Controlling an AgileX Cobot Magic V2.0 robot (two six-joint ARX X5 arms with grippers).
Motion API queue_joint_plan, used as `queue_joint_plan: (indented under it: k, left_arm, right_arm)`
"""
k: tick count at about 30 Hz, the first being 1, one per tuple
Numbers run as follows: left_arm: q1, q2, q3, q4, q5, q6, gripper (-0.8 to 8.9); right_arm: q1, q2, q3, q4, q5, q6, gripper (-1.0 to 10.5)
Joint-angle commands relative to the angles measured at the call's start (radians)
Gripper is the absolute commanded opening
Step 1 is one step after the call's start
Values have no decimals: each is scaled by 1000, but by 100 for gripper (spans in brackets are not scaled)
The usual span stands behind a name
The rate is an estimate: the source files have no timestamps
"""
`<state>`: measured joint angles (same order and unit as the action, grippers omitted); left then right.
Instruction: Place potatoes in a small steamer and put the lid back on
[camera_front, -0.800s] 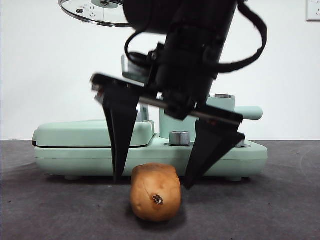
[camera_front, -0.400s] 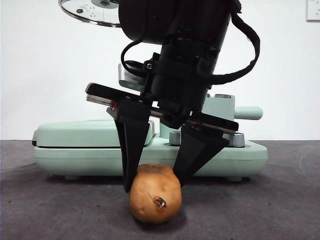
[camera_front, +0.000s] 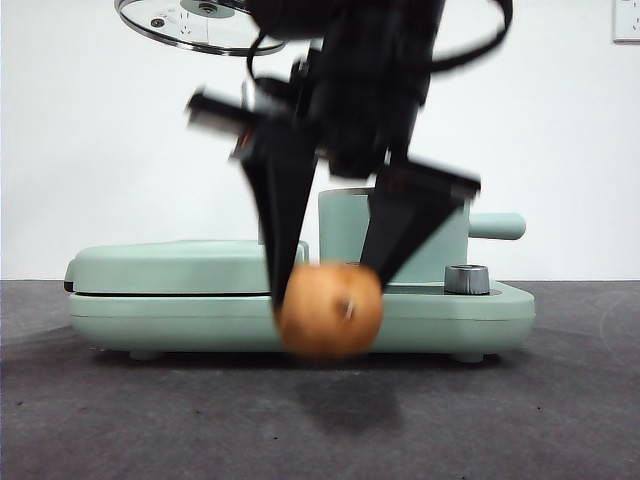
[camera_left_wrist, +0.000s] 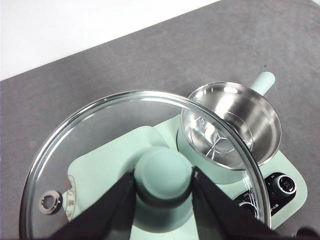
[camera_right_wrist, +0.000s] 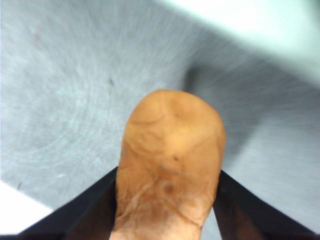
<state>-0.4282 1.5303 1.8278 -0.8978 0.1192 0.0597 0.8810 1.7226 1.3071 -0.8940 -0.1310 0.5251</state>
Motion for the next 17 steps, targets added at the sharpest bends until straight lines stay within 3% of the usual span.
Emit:
queue_joint_plan:
  k: [1,10,17]
  left_arm:
    - [-3,-8,30,22,5,4,84]
    - [-3,-8,30,23,5,3,84]
    - [-3,-8,30,23,5,3,84]
  right_arm:
    - [-14,13,111,-92,1,-79,219]
    - [-144,17,411,-193,5,-175,218]
    - [-301,57,519,-195,3,-244,217]
